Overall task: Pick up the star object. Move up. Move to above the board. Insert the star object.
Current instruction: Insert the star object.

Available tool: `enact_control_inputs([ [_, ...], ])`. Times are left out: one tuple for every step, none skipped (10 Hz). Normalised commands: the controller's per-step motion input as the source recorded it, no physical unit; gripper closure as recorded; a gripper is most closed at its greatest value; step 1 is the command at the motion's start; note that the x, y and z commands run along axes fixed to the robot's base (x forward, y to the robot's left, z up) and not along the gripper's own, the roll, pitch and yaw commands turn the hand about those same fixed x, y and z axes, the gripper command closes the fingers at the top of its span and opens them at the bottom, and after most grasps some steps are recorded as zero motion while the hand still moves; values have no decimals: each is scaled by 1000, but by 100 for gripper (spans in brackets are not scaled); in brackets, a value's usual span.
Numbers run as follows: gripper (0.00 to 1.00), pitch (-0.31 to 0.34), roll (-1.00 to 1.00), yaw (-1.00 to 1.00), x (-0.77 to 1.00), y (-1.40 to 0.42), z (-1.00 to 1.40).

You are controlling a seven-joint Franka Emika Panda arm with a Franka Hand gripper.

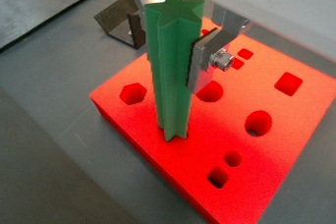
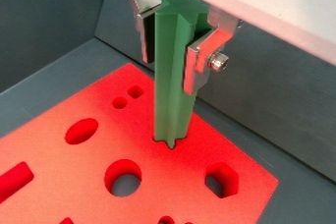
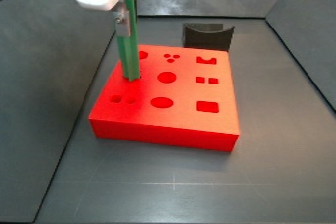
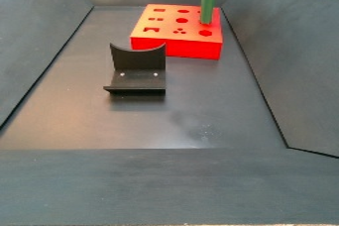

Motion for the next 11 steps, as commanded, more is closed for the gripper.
enact_control_inputs([
  [100,7,0,131,0,11,-343],
  [100,39,0,171,280,226,-540],
  [100,103,0,269,449,309,-594],
  [100,126,0,220,606,346,-600],
  [100,60,0,157,531,303,-583],
  [100,-30,27,94,74,0,-643],
  [100,-116,129,217,-137,-494,-589],
  [100,-111,169,311,-106,-649,-471],
  [100,-127,173,280,-171,-623,-449],
  [100,-110,90,91,-291,-331,-369],
  [100,-37,3,0,-209,-137,-254],
])
